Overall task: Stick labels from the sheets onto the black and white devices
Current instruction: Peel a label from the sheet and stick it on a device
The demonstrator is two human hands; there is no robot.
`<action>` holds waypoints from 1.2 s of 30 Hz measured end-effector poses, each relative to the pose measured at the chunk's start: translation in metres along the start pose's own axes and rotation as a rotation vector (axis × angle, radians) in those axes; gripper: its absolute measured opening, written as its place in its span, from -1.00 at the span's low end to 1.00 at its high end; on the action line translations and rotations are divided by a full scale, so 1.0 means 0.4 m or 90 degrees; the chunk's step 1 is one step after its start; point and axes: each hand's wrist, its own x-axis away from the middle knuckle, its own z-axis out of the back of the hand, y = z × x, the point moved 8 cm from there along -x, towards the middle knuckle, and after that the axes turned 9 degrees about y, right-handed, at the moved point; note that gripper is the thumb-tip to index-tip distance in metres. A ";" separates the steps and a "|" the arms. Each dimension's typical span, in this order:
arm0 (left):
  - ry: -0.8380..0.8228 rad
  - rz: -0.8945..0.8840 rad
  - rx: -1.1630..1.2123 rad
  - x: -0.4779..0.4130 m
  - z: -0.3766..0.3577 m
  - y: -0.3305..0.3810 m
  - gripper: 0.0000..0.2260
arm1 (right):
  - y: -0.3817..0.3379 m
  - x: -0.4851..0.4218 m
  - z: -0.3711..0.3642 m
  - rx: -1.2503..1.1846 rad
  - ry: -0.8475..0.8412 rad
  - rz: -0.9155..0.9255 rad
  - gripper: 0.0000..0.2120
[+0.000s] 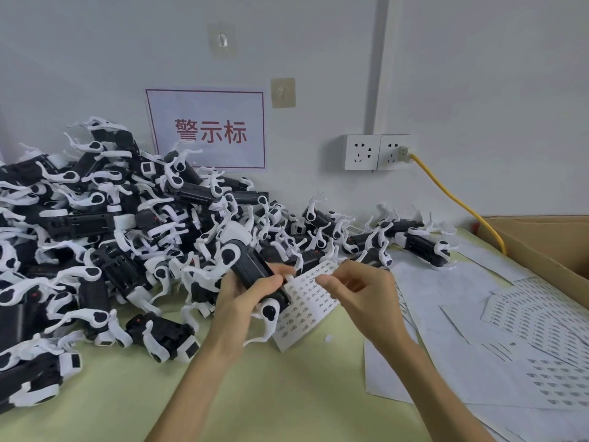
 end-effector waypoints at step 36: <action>-0.114 -0.097 0.066 0.053 -0.070 0.046 -0.79 | 0.025 0.042 -0.086 -0.343 -0.159 -0.343 -0.88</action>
